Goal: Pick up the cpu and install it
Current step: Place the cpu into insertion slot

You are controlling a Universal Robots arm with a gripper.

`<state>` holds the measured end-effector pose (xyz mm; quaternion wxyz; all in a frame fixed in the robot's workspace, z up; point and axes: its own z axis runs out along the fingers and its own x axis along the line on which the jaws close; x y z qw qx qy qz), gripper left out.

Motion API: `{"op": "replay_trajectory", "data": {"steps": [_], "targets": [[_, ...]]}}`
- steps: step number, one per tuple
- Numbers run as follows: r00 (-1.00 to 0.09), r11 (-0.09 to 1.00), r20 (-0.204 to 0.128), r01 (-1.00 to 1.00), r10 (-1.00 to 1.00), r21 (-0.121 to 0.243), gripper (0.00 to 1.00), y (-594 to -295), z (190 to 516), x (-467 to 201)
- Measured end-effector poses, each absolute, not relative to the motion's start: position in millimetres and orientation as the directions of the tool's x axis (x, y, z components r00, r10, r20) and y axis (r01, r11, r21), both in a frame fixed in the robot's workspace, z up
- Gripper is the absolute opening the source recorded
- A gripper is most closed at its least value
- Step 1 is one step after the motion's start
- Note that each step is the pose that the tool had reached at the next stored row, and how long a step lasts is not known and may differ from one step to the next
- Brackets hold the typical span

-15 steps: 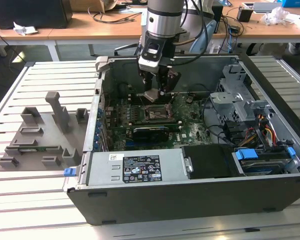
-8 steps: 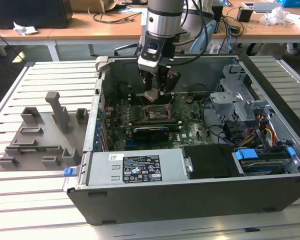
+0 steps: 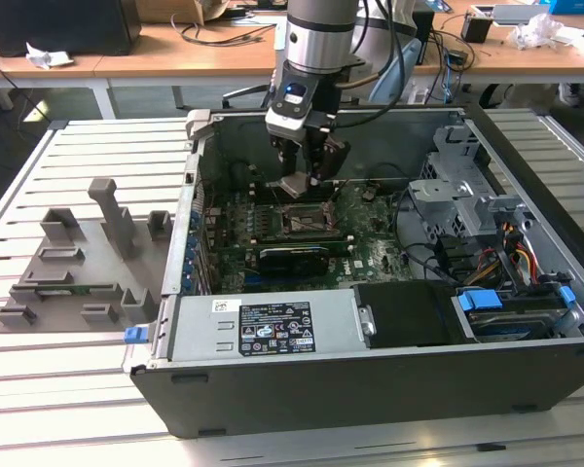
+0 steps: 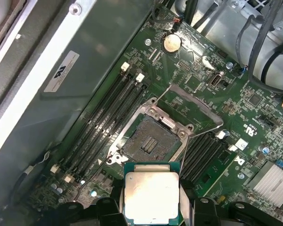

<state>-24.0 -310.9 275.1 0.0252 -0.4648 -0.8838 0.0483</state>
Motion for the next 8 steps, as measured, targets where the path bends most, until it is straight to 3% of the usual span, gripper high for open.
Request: {"op": "replay_trajectory", "data": {"steps": [8], "targets": [[-0.524,0.521,-0.003,0.847,0.852,-0.111,0.55,-310.9,275.1,-24.0]]}}
